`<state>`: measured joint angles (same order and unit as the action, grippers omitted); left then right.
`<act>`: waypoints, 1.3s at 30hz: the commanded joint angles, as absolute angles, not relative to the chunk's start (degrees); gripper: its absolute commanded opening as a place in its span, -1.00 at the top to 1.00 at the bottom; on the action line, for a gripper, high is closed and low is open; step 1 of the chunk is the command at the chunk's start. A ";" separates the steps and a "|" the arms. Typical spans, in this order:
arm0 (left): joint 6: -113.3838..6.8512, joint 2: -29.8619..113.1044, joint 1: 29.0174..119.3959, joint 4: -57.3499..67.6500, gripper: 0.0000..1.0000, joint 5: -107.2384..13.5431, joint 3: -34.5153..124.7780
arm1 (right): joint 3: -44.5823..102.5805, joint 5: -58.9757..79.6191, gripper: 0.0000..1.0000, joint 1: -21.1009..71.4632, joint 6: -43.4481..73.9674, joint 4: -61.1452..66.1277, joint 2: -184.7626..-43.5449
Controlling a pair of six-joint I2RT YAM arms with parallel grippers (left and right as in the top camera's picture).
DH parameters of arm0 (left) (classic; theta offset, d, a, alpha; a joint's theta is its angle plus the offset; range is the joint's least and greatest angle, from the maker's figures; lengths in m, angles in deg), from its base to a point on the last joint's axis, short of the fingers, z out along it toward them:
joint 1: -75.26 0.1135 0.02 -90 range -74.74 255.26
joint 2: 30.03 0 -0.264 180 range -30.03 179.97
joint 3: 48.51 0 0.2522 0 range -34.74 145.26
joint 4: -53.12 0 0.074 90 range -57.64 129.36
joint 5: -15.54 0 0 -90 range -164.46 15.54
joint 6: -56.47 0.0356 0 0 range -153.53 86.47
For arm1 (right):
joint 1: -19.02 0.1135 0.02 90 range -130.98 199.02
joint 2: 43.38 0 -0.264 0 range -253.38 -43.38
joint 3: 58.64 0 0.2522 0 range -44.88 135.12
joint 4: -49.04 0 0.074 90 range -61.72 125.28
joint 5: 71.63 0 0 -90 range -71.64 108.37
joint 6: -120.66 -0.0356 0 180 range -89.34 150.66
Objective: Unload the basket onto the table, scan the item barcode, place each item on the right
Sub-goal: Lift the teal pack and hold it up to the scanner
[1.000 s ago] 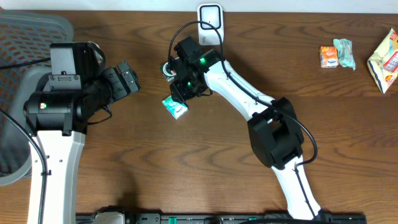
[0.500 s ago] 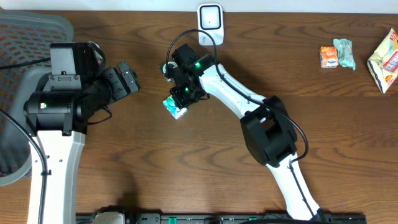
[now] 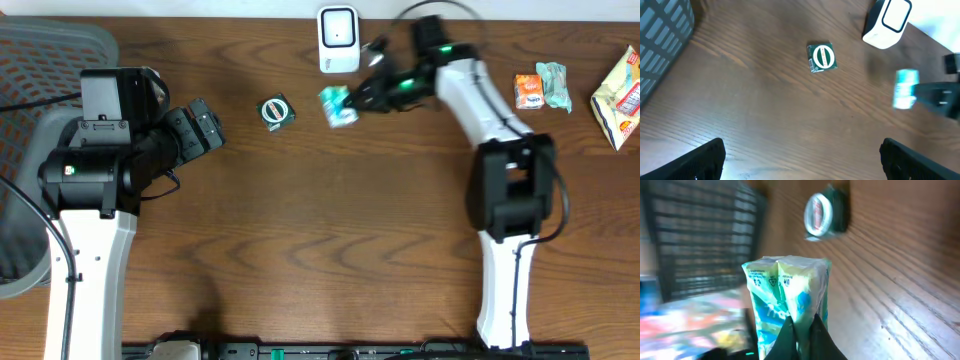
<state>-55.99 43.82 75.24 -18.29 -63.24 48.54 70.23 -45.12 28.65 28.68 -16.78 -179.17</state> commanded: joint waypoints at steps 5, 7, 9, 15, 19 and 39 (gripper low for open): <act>-55.62 43.82 75.51 -18.31 -0.96 -63.61 48.74 | 70.47 -71.08 0.98 19.97 30.30 -13.17 -176.89; -55.62 43.82 75.51 -18.31 -0.96 -63.61 48.74 | 70.47 -71.13 0.98 18.81 30.25 -13.41 -176.89; -55.62 43.82 75.51 -18.31 -0.96 -63.61 48.74 | 70.47 -71.11 0.98 18.29 29.97 -13.52 -176.89; -55.62 43.82 75.51 -18.31 -0.96 -63.61 48.74 | 70.47 -71.11 0.98 19.18 30.08 -13.34 -176.89; -55.62 43.82 75.51 -18.31 -0.95 -63.61 48.74 | 70.47 -71.13 0.98 19.79 30.14 -12.32 -176.89; -55.62 43.82 75.51 -18.31 -0.96 -63.61 48.74 | 70.47 -56.94 0.98 22.79 30.17 1.93 -176.89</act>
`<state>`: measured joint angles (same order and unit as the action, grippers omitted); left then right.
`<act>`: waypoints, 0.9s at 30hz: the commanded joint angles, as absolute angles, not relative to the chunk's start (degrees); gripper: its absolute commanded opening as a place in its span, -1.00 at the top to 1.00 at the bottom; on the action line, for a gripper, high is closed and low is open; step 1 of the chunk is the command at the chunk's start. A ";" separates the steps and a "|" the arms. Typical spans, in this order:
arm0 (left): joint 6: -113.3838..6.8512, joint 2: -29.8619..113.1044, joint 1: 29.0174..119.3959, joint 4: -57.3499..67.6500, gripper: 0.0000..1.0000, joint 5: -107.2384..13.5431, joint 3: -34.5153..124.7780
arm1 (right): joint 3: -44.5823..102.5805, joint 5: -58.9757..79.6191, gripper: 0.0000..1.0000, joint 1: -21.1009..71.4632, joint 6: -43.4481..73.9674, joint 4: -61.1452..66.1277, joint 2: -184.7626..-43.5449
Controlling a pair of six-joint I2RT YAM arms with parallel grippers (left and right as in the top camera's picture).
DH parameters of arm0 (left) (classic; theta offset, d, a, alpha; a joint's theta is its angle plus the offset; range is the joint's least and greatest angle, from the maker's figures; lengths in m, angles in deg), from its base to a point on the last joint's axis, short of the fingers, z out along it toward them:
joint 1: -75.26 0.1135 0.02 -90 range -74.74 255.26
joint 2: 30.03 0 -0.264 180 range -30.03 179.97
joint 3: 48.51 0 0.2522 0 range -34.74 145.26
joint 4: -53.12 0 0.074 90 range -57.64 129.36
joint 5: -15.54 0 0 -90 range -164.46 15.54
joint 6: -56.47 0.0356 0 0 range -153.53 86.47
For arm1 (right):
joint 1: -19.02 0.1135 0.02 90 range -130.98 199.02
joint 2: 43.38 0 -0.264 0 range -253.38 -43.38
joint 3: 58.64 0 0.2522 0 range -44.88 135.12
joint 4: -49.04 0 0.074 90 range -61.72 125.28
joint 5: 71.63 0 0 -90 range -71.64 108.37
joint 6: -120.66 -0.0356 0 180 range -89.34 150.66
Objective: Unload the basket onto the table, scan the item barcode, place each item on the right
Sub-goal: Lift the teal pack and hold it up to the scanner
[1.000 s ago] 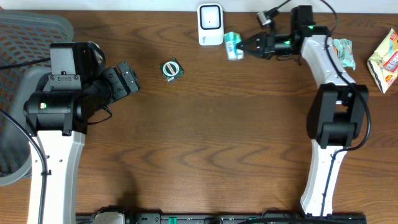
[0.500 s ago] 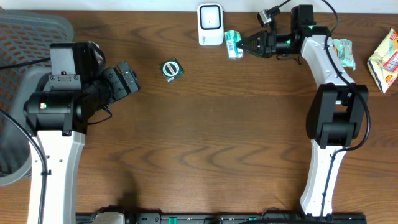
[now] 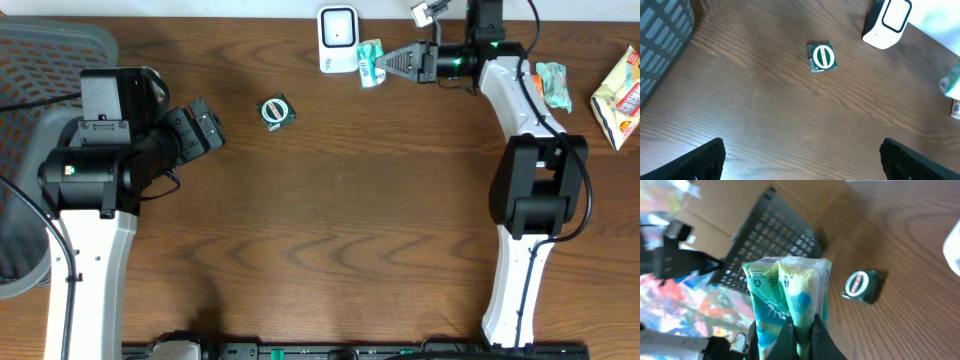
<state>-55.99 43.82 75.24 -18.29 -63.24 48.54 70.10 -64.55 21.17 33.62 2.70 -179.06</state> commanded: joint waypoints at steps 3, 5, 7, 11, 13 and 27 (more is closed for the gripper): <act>-55.62 43.82 75.51 -18.31 -0.96 -63.61 48.74 | 70.47 -35.13 0.97 25.65 29.18 -2.85 -176.89; -55.62 43.82 75.51 -18.31 -0.96 -63.61 48.74 | 70.52 -14.98 0.98 28.45 29.71 -4.69 -176.87; -55.62 43.82 75.51 -18.31 -0.95 -63.61 48.74 | 70.78 9.13 0.98 32.45 34.52 -4.12 -176.74; -55.62 43.82 75.51 -18.31 -0.95 -63.61 48.74 | 70.78 40.19 0.98 38.31 47.43 3.44 -176.78; -55.62 43.82 75.51 -18.31 -0.96 -63.61 48.74 | 70.78 51.77 0.98 41.58 60.26 14.79 -176.78; -55.62 43.82 75.51 -18.31 -0.96 -63.61 48.74 | 70.73 34.48 0.98 43.86 69.57 33.32 -179.28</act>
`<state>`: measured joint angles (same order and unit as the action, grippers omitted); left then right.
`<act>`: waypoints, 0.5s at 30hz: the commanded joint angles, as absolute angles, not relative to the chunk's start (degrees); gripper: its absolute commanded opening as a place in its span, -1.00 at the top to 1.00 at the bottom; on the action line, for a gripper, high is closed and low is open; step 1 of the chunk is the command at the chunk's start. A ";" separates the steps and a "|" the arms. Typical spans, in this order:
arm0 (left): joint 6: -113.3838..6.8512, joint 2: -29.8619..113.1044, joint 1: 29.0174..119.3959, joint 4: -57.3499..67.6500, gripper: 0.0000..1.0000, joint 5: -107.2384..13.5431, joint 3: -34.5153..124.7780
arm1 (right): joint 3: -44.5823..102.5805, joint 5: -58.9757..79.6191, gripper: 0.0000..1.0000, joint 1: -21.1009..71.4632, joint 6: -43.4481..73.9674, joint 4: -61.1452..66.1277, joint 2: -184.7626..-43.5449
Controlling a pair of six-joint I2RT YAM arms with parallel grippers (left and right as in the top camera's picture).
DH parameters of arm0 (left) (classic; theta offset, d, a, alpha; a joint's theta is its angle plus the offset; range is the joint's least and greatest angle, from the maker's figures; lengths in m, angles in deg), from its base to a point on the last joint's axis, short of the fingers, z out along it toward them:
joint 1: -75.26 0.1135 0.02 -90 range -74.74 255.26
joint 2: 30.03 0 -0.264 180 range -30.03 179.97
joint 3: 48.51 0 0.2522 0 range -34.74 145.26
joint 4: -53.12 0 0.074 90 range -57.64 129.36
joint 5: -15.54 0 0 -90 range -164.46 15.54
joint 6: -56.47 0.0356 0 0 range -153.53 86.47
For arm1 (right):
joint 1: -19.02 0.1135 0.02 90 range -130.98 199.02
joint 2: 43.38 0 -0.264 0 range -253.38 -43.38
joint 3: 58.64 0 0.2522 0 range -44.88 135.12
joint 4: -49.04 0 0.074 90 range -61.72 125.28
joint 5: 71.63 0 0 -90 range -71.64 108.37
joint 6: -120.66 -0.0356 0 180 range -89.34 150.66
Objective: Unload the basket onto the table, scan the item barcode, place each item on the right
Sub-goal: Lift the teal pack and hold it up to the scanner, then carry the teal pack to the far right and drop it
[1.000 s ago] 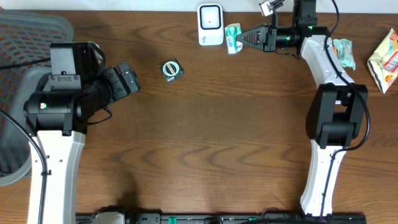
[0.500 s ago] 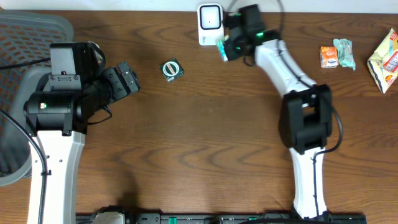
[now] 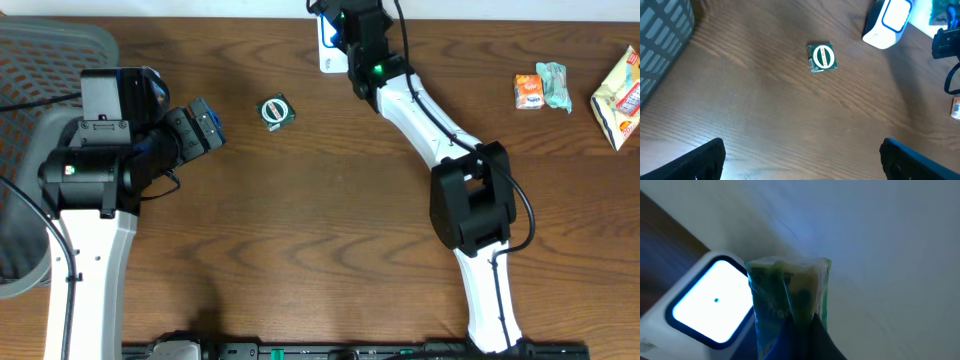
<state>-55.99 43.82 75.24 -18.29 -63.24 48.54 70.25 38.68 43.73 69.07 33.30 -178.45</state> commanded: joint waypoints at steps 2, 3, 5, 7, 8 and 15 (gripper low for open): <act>-55.62 43.82 75.51 -18.34 -0.96 -63.61 48.74 | 70.69 34.48 0.98 43.86 68.83 33.28 -180.06; -55.62 43.82 75.51 -18.31 -0.96 -63.61 48.74 | 70.69 34.59 0.98 43.86 68.85 33.30 -180.24; -55.62 43.82 75.51 -18.31 -0.96 -63.61 48.74 | 70.67 34.72 0.98 43.90 68.83 33.12 -180.48; -55.62 43.82 75.51 -18.31 -0.96 -63.61 48.74 | 70.67 34.79 0.98 43.92 68.85 33.19 -180.48; -55.62 43.82 75.51 -18.31 -0.96 -63.61 48.74 | 70.69 35.07 0.98 43.92 68.87 33.30 -180.46; -55.62 43.82 75.51 -18.31 -0.96 -63.61 48.74 | 70.69 40.93 0.98 42.02 66.86 32.32 -178.80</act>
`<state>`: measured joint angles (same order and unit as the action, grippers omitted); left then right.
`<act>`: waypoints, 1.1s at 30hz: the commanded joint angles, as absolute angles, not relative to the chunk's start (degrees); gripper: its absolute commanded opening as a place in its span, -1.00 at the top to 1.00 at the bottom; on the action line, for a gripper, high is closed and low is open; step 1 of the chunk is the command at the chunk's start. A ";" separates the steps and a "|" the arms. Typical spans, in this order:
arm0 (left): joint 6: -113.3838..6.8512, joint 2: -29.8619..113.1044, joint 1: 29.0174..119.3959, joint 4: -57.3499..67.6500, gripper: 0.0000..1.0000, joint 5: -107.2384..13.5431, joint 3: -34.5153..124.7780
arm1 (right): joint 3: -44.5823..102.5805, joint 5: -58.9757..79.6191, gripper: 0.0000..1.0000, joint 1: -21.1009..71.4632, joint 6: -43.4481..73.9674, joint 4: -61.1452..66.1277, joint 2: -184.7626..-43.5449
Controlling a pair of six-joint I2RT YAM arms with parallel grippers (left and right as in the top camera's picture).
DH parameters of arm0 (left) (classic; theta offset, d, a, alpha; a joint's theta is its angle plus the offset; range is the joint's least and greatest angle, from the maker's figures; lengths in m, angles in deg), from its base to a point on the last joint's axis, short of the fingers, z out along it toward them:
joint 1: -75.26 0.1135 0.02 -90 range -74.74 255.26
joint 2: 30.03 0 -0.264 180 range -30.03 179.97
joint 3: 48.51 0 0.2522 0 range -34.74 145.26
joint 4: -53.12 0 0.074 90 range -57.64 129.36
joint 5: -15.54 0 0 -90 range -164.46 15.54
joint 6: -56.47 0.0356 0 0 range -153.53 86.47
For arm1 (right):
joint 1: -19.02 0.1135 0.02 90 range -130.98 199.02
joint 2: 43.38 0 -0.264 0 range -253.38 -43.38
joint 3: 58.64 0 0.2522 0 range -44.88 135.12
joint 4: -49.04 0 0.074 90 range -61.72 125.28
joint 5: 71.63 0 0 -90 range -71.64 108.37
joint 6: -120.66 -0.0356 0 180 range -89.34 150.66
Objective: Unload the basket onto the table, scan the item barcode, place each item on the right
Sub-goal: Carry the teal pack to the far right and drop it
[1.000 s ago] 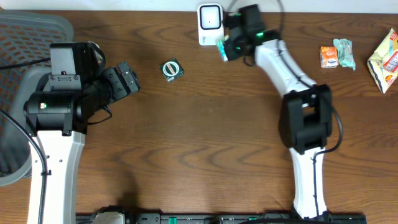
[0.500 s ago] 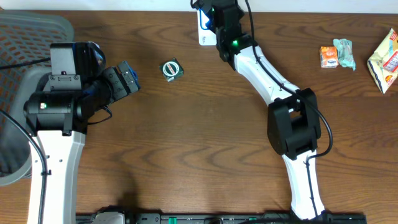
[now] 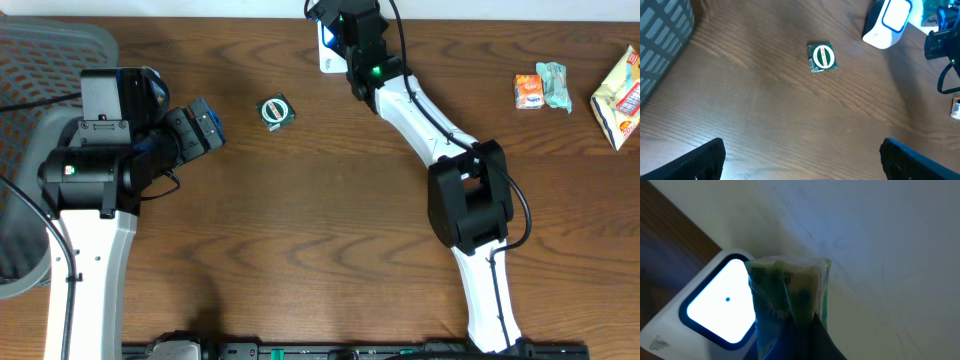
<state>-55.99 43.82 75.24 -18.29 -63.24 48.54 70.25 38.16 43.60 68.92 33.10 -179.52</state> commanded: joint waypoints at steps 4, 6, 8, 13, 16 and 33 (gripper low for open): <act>-55.62 43.82 75.51 -18.31 -0.96 -63.61 48.74 | 70.69 40.50 0.99 37.10 57.14 26.76 -175.28; -55.62 43.82 75.51 -18.34 -0.96 -63.61 48.74 | 70.69 40.50 0.98 34.35 53.62 23.22 -173.99; -55.62 43.82 75.51 -18.31 -0.96 -63.61 48.74 | 70.69 40.12 0.98 29.02 48.02 15.46 -172.44; -55.62 43.82 75.51 -18.31 -0.96 -63.61 48.74 | 70.67 37.70 0.98 15.01 46.73 1.47 -172.50; -55.62 43.82 75.51 -18.31 -0.96 -63.61 48.74 | 70.67 37.68 0.70 7.68 45.18 -2.98 -172.63; -55.62 43.82 75.51 -18.31 -0.96 -63.61 48.74 | 70.67 -8.81 -0.63 12.32 35.37 -5.69 -172.63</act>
<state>-55.99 43.82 75.24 -18.29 -63.24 48.54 70.41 7.08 7.18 36.42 -6.74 -173.97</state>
